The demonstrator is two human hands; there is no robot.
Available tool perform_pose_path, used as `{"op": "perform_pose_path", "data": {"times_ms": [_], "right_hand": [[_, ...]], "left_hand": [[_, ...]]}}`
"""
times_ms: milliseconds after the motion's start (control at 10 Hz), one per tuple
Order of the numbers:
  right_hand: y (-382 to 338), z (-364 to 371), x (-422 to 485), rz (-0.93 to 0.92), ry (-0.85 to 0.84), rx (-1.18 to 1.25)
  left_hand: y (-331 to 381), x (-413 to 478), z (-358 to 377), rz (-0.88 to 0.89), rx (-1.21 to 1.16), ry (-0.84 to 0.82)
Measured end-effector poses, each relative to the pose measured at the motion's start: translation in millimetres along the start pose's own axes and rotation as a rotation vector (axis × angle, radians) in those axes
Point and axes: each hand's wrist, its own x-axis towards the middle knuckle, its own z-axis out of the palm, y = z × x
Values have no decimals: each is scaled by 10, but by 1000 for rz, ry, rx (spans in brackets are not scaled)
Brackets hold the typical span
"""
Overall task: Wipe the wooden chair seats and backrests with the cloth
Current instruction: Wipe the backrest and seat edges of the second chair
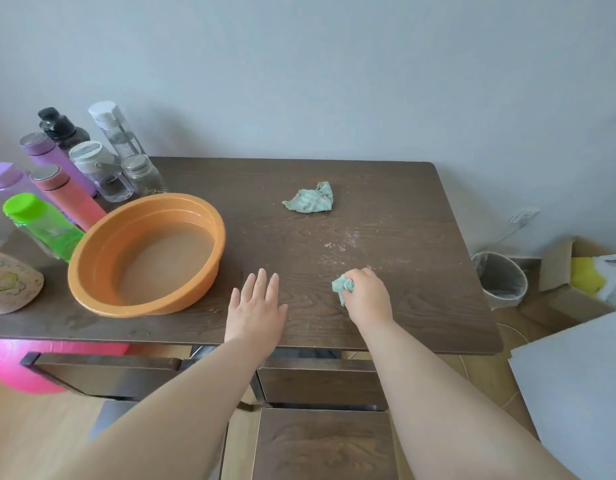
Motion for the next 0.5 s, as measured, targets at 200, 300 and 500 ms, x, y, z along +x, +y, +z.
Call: {"op": "perform_pose_path", "data": {"times_ms": [200, 300, 500], "right_hand": [[89, 273, 70, -16, -73, -77], [124, 335, 42, 1, -136, -152], [130, 220, -87, -80, -114, -130]], "left_hand": [[-19, 21, 115, -14, -7, 6], [-27, -15, 94, -27, -22, 8], [-27, -163, -79, -26, 12, 35]]}}
